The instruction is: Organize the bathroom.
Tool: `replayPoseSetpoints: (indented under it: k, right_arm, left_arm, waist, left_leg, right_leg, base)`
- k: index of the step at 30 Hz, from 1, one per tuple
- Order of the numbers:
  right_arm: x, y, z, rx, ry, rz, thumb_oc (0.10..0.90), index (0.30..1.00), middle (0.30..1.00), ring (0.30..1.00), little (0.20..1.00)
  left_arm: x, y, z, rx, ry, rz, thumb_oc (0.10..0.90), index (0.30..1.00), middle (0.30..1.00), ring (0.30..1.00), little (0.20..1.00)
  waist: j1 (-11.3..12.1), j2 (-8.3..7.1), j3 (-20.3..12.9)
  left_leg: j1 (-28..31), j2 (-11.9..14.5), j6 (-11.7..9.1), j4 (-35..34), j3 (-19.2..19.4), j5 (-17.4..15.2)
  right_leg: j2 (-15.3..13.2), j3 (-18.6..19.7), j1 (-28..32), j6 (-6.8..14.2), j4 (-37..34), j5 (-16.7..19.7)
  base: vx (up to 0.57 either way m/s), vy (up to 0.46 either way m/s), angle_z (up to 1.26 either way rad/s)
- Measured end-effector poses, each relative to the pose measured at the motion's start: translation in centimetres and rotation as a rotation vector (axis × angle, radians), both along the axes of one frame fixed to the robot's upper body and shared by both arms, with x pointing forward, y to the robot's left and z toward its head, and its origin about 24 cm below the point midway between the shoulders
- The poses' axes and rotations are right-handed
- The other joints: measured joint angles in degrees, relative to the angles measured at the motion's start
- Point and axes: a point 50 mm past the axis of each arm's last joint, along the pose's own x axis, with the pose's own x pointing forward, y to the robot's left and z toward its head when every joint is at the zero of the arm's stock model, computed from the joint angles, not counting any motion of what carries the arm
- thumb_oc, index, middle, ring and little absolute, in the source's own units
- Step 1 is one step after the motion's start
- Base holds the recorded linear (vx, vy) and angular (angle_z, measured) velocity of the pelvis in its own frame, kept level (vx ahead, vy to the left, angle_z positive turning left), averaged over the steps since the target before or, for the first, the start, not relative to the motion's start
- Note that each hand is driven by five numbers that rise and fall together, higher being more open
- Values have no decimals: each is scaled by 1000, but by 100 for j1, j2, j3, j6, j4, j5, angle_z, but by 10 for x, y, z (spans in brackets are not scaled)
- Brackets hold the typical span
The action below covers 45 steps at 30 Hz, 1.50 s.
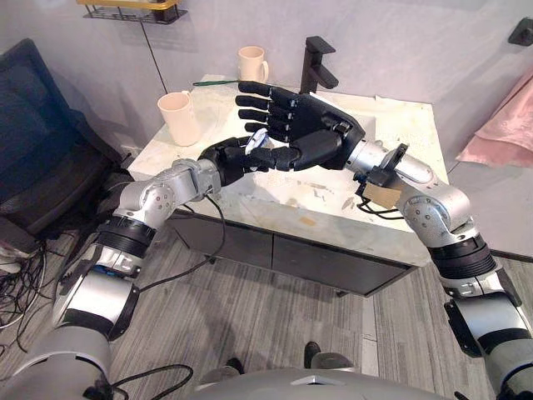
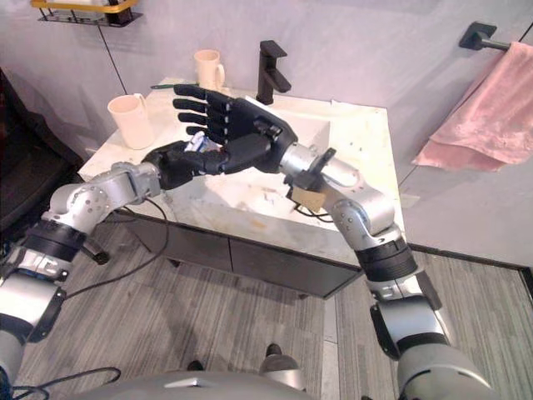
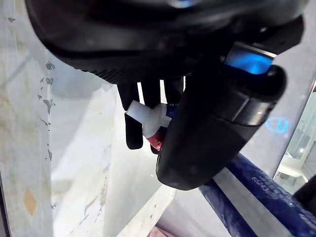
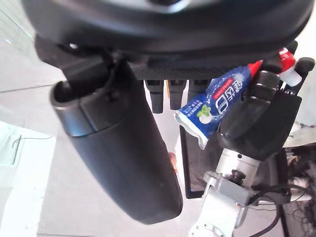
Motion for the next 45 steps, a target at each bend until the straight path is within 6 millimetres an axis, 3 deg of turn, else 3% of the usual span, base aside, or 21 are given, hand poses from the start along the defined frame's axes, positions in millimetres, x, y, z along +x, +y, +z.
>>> replayPoseSetpoints:
  k: [8, 18, 26, 45]
  right_arm:
    - [2, -4, 1, -129, -131, -70, 800, 900, 900, 900, 900]
    - [3, -18, 8, -365, -437, -284, 800, 900, 900, 900, 900]
    - [2, -8, -2, -385, -419, -247, 800, 900, 900, 900, 900]
    - [2, -7, -4, -384, -395, -238, 800, 900, 900, 900, 900]
  left_arm:
    - [-6, -1, 5, -29, -18, -19, 400, 300, 300, 300, 300]
    - [-21, -9, 16, -117, -58, -26, 400, 300, 300, 300, 300]
    - [-23, -8, 9, -110, -33, 7, 400, 300, 300, 300, 300]
    - [-21, -9, 9, -120, -27, 40, 400, 300, 300, 300, 300]
  waist:
    - [11, 1, -1]
    - [-33, 77, -39]
    - [1, 243, -117]
    - [4, 250, -121]
  left_leg:
    - [-2, -8, 0, 2, -7, 0]
    - [1, -15, 2, 0, -5, 0]
    - [22, -14, 4, 5, -7, 6]
    - [37, -14, 5, 21, 14, 7]
  right_leg:
    - [1, 1, 2, 0, 1, 0]
    - [-4, 13, 0, 0, 1, 0]
    - [1, 15, 24, 0, 0, 0]
    - [6, 45, 31, 2, 0, 1]
  base:
    - [0, 0, 0]
    - [1, 13, 0]
    - [0, 0, 0]
    - [0, 0, 0]
